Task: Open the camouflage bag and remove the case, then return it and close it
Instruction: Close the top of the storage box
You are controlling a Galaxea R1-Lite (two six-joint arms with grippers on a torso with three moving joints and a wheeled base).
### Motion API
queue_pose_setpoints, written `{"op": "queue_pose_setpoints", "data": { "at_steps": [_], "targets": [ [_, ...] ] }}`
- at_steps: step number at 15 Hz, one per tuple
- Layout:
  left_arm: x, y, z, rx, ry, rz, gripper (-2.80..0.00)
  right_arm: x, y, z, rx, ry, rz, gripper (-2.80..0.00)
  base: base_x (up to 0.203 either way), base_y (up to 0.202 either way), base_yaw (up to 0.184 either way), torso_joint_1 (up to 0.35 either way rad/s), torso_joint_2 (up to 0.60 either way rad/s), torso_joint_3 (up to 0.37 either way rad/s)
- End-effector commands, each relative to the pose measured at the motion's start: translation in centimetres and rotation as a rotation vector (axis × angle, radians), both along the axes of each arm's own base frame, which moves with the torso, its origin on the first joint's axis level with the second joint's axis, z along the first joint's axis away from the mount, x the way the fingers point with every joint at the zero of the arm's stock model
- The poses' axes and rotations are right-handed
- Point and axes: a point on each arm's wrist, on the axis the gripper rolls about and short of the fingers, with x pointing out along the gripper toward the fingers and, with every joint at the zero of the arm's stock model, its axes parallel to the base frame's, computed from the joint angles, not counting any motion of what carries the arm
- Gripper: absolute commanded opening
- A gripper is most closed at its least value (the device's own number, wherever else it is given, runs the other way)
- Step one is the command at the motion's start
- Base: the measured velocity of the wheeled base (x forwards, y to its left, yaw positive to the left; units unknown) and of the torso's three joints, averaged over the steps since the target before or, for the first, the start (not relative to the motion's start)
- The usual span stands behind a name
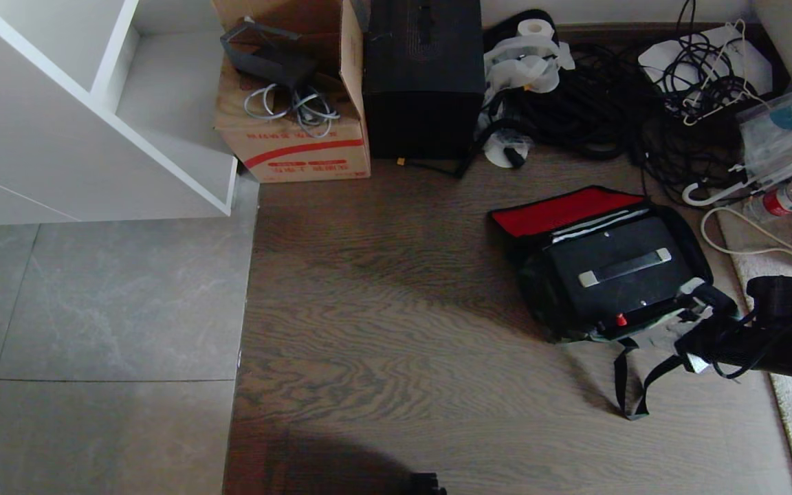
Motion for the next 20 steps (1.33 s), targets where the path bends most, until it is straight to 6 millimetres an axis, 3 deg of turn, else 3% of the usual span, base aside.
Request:
{"op": "queue_pose_setpoints", "data": {
  "at_steps": [1,6,20],
  "targets": [
    [0.1,0.0,-0.3,0.000,0.006,0.000,-2.80,0.5,0.0,-0.5,-0.035,-0.018,0.029,0.00,0.000,0.000,0.000,0.000,0.00,0.000],
    [0.1,0.0,-0.3,0.000,0.006,0.000,-2.80,1.1,-0.4,-0.2,-0.345,-0.103,0.220,0.00,0.000,0.000,0.000,0.000,0.00,0.000],
    [0.1,0.0,-0.3,0.000,0.006,0.000,-2.80,2.1,0.6,-2.4,-0.357,-0.079,0.289,0.00,0.000,0.000,0.000,0.000,0.00,0.000]
  ]
}}
